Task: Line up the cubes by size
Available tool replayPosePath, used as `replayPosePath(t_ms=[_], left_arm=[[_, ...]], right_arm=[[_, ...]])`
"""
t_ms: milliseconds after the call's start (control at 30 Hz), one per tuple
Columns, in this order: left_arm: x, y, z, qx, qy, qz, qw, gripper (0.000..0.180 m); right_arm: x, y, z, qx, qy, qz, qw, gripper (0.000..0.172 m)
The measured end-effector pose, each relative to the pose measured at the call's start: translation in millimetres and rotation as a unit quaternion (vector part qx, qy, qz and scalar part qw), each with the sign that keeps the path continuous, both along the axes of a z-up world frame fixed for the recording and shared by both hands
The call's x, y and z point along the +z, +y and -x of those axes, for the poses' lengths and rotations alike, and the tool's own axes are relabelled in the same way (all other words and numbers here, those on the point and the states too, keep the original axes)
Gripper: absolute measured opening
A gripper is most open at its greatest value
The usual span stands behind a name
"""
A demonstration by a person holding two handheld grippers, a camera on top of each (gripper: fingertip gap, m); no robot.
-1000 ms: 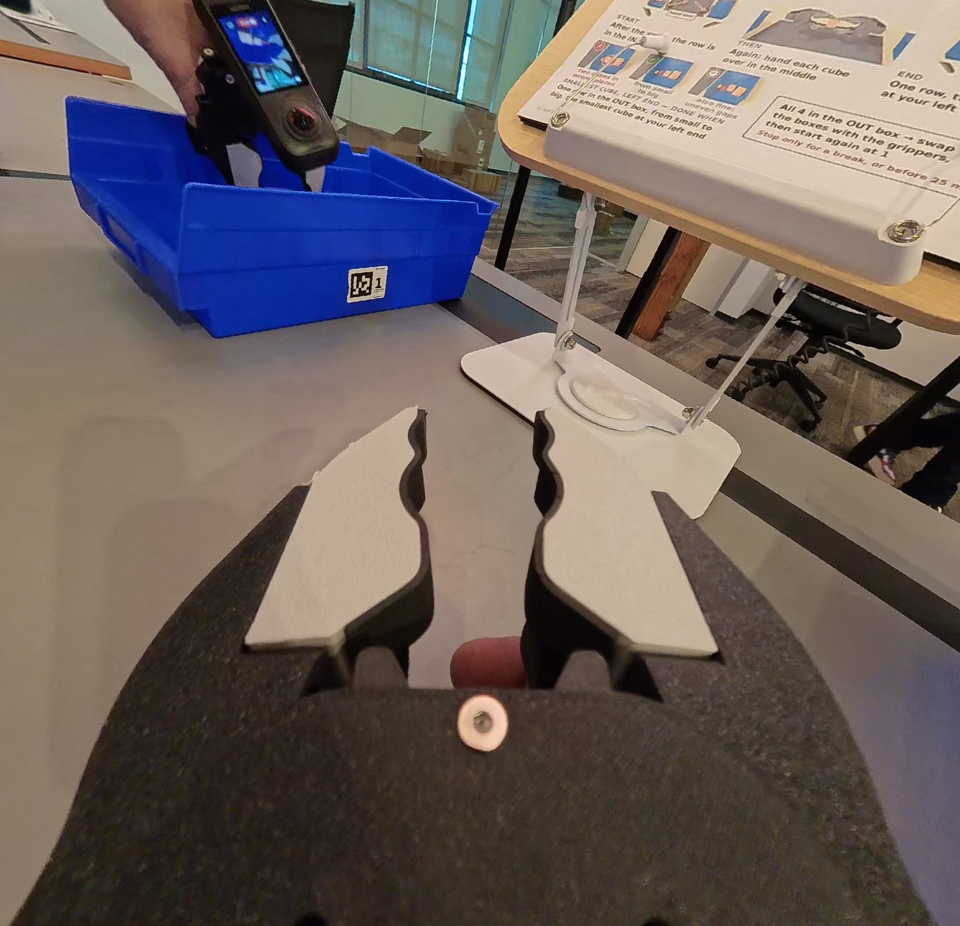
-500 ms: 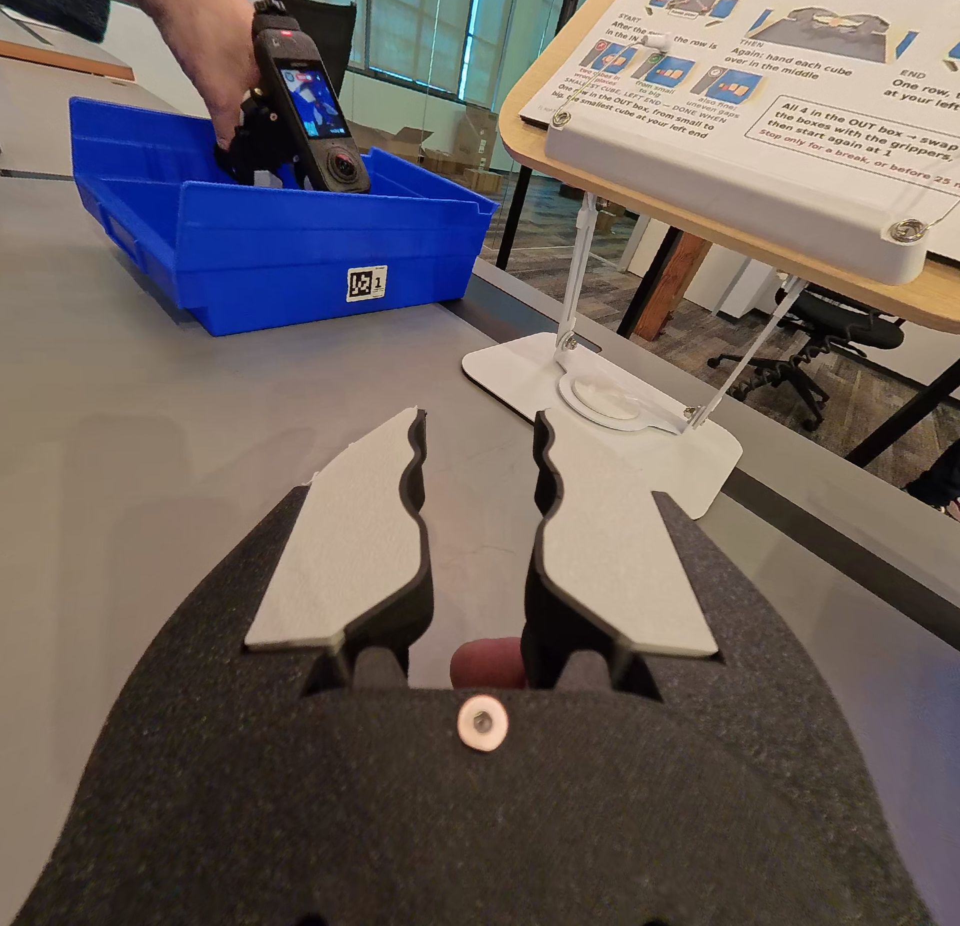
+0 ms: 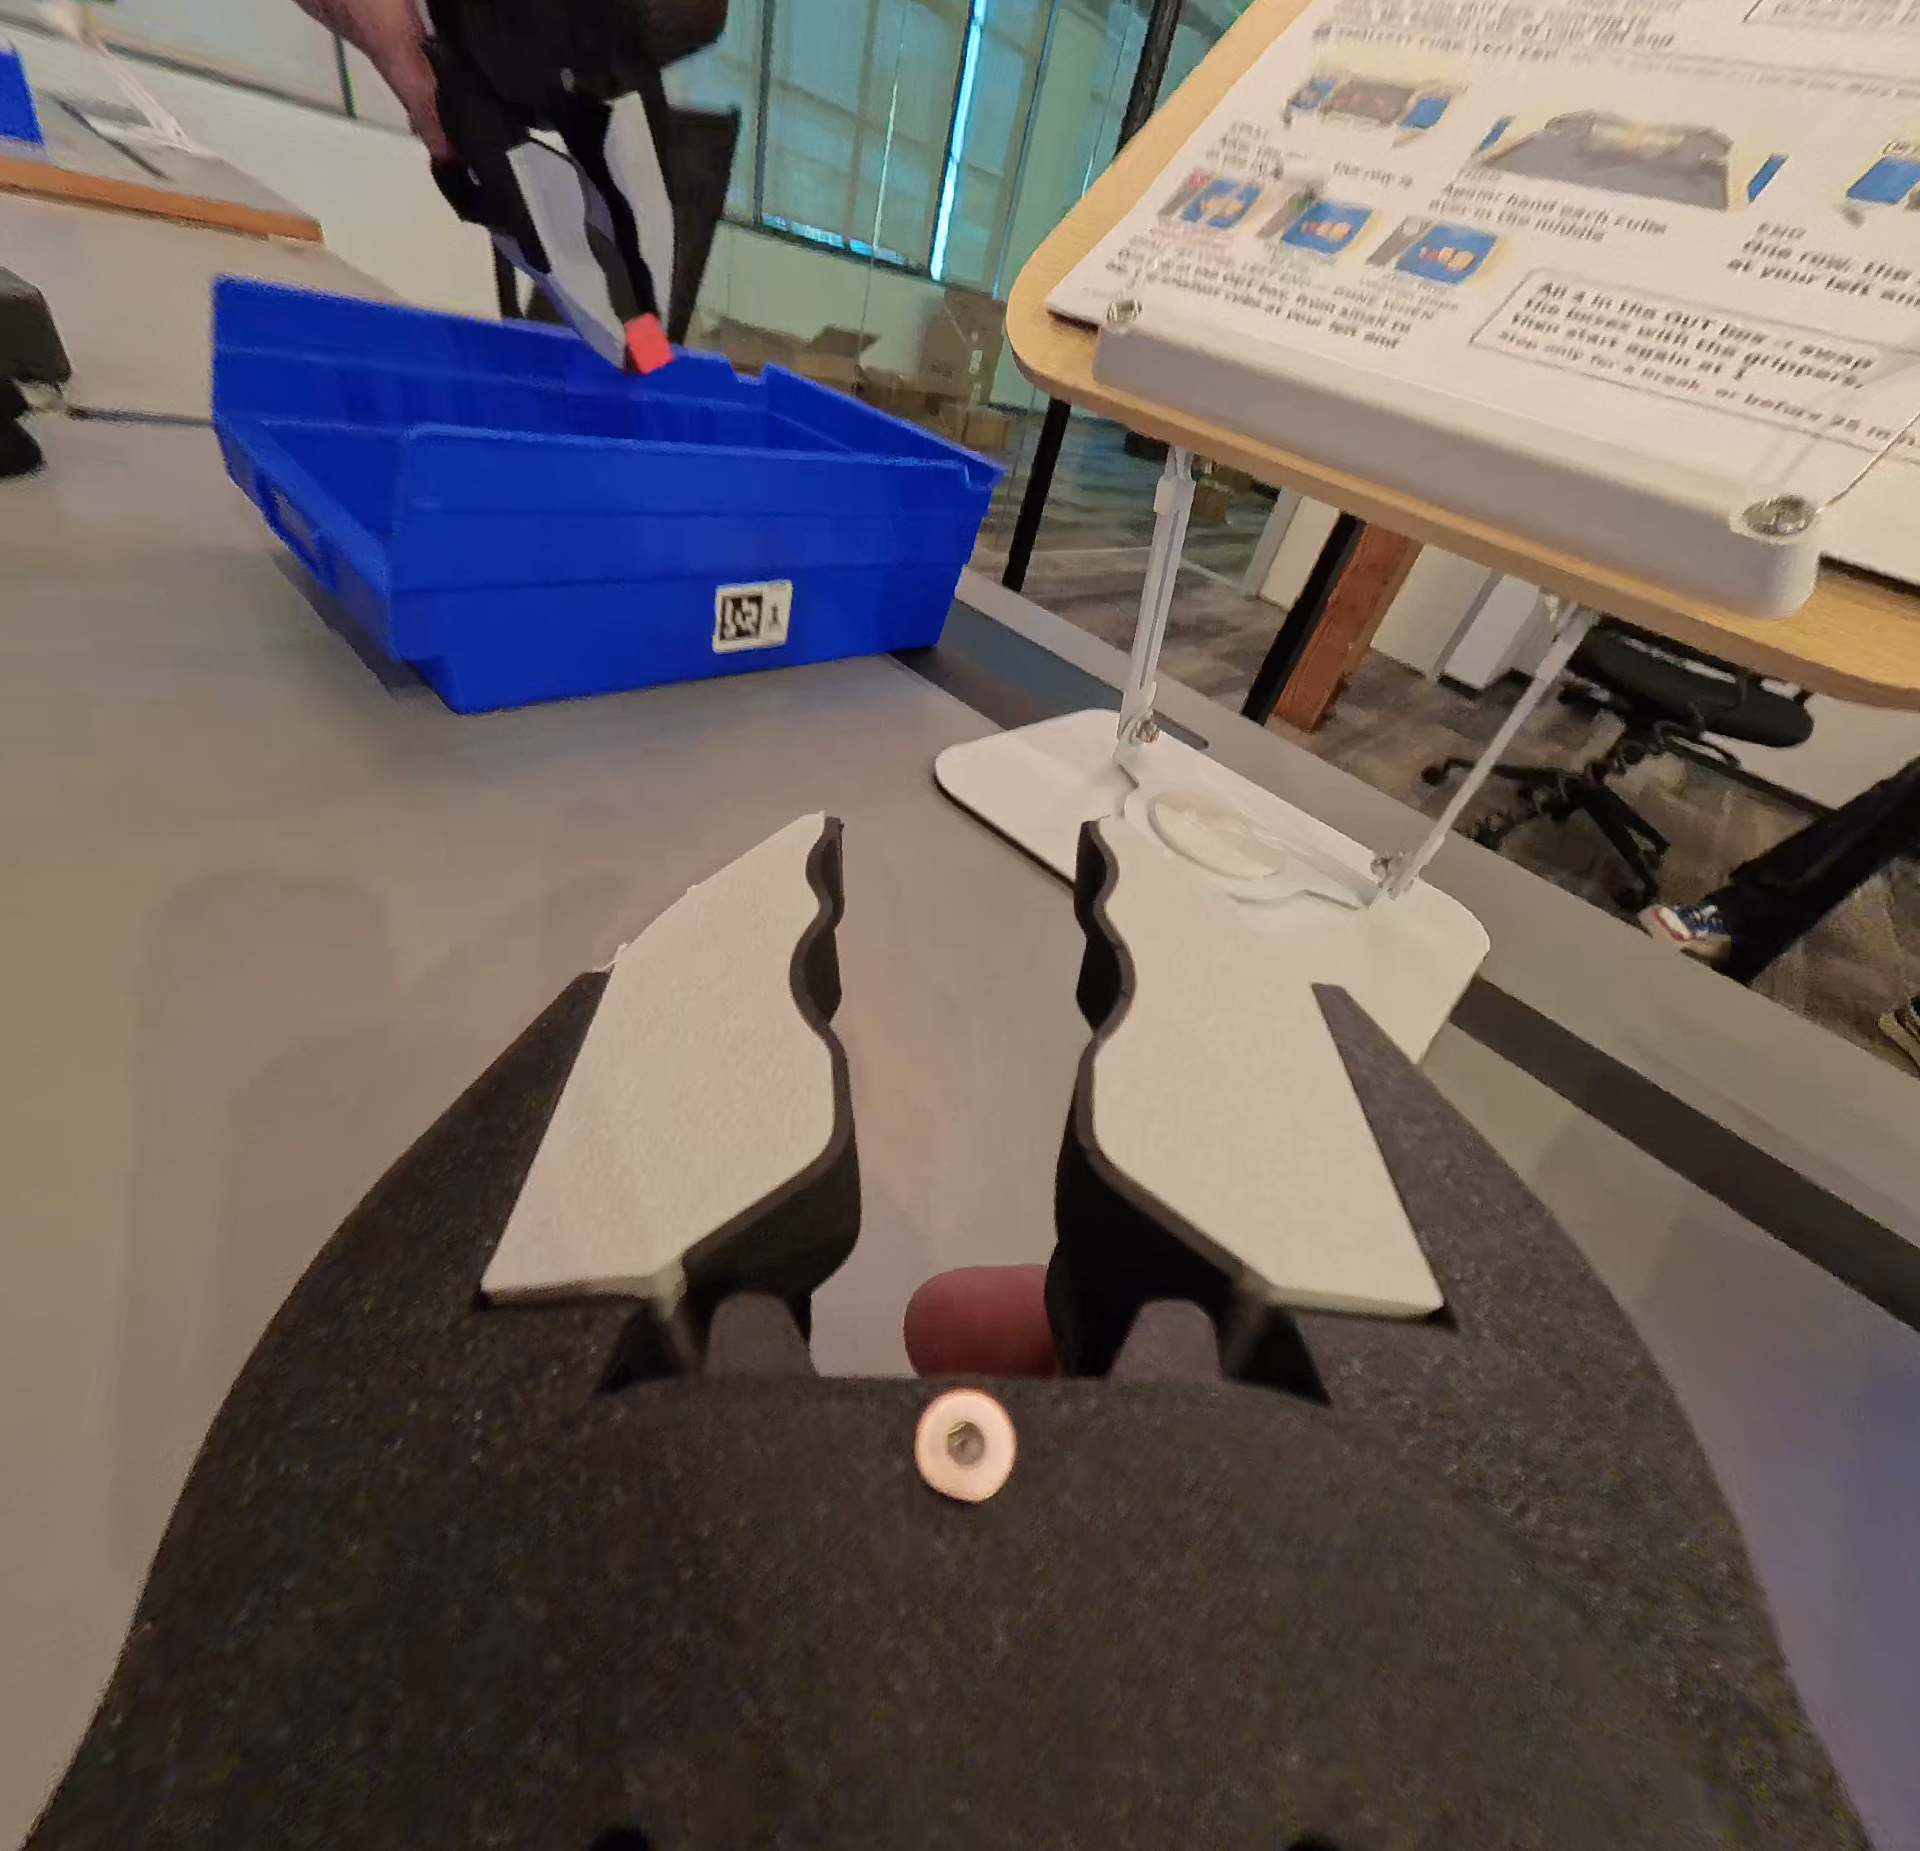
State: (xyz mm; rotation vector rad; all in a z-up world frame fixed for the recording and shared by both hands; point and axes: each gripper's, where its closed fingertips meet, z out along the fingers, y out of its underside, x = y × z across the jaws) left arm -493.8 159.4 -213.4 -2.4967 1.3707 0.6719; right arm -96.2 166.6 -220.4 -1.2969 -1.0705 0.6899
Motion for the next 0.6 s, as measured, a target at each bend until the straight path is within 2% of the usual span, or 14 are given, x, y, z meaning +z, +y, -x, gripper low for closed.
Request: replayPosePath(t_ms=[100,167,267,367,433,600], left_arm=[[47,2,-59,-0.053,-0.079,-0.111,0.989,0.021],[77,-1,-110,-0.102,-0.135,-0.173,0.970,0.021],[108,-14,-181,-0.177,-0.178,-0.226,0.941,0.021],[126,-29,-247,-0.242,-0.209,-0.253,0.913,0.021],[135,-39,-289,-0.283,-0.249,-0.266,0.887,0.021],[140,-49,-355,-0.336,-0.257,-0.281,0.862,0.021]], right_arm=[[26,-13,3,0.045,0.052,-0.009,0.998,0.041],[52,-28,10,0.095,0.060,-0.049,0.992,0.040],[87,-50,20,0.188,0.043,-0.089,0.977,0.039],[123,-52,20,0.238,0.048,-0.088,0.966,0.039],[142,-54,14,0.253,0.054,-0.115,0.959,0.038],[160,-68,-6,0.267,0.041,-0.211,0.939,0.036]])
